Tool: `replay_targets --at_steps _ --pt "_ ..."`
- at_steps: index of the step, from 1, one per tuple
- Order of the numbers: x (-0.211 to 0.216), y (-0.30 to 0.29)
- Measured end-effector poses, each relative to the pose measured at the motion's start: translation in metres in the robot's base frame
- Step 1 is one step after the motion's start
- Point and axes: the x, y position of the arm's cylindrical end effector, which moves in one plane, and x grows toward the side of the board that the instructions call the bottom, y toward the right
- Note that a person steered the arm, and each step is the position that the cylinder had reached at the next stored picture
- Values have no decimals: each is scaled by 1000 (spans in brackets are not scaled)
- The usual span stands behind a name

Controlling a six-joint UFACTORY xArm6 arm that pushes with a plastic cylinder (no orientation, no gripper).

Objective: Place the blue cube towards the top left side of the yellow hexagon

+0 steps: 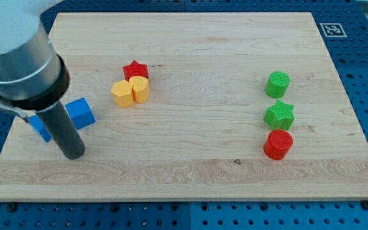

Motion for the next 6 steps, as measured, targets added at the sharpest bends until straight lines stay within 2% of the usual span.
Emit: replay_targets --at_steps 1,4,6 --pt "0 6" --pt "-54 -30" --pt "-55 5"
